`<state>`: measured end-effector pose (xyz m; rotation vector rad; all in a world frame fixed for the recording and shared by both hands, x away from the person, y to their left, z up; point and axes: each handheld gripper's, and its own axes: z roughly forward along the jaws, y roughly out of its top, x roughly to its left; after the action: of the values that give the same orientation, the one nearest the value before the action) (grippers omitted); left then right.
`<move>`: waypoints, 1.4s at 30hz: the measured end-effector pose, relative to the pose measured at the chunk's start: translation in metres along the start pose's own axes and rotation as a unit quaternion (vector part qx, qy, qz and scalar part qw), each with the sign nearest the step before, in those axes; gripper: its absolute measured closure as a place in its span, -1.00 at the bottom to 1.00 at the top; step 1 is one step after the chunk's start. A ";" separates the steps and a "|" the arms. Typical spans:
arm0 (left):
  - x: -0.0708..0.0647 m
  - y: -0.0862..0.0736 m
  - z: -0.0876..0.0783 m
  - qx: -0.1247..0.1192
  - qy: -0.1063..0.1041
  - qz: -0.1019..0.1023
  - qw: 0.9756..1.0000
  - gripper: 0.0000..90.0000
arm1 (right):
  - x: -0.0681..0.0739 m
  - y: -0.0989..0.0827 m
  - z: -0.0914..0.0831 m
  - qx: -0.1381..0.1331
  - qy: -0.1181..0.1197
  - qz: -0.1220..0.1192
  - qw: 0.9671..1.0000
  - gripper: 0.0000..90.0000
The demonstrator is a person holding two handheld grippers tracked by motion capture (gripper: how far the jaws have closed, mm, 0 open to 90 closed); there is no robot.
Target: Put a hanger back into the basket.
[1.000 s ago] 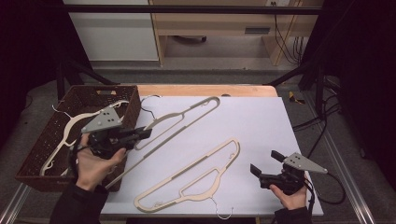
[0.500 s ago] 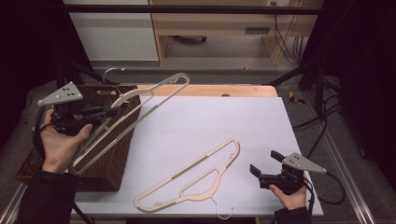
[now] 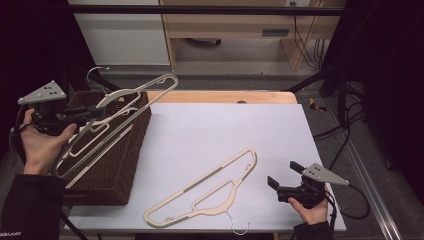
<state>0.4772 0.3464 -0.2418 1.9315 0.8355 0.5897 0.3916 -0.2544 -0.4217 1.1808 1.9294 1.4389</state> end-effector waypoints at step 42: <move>0.077 -0.071 -0.005 0.053 0.051 -0.066 0.995 0.92 | 0.000 -0.002 0.003 0.007 -0.003 0.000 1.000 -0.94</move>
<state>0.5019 0.4314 -0.2978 1.9363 1.0690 0.5774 0.3934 -0.2524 -0.4247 1.1909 1.9385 1.4216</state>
